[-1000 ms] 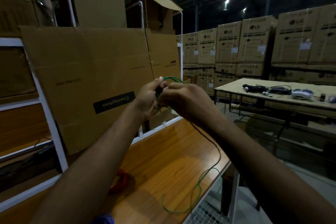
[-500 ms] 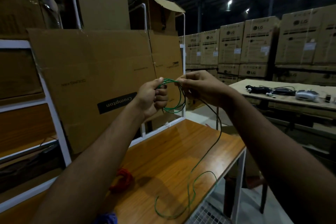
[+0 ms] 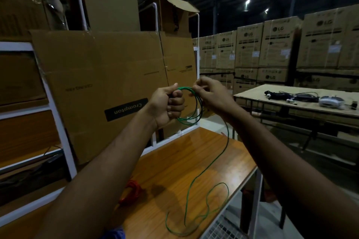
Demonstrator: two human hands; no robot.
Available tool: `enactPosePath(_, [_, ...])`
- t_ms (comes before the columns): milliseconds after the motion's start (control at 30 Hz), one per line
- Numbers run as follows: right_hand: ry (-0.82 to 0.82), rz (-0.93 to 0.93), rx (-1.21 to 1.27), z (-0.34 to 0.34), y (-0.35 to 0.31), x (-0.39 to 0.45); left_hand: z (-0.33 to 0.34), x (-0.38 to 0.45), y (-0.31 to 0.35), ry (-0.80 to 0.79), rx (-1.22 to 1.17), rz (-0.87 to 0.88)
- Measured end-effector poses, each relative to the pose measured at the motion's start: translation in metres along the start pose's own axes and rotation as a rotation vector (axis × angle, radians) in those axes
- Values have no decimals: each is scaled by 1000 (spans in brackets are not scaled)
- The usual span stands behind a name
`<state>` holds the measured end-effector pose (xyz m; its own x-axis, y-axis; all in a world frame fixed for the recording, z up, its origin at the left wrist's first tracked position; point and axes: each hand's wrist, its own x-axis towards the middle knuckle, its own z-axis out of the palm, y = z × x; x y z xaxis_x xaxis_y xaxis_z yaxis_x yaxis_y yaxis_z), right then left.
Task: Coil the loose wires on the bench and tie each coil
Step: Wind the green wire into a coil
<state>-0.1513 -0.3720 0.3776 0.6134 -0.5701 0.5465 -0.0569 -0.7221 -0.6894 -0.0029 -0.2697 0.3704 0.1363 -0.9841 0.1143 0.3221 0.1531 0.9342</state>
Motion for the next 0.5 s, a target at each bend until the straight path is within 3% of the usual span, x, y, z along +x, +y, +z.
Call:
enactPosePath(100, [-19, 33, 168, 12, 8, -5, -1, 1, 1, 27, -13, 26])
enactPosePath(233, [-17, -101, 79, 19, 23, -7, -3, 3, -3, 27, -69, 18])
enactPosePath(367, [188, -118, -60, 24, 32, -2, -1, 7, -14, 4, -53, 38])
enactPosePath(500, [304, 35, 113, 39, 34, -5, -1, 7, -20, -34, 31, 33])
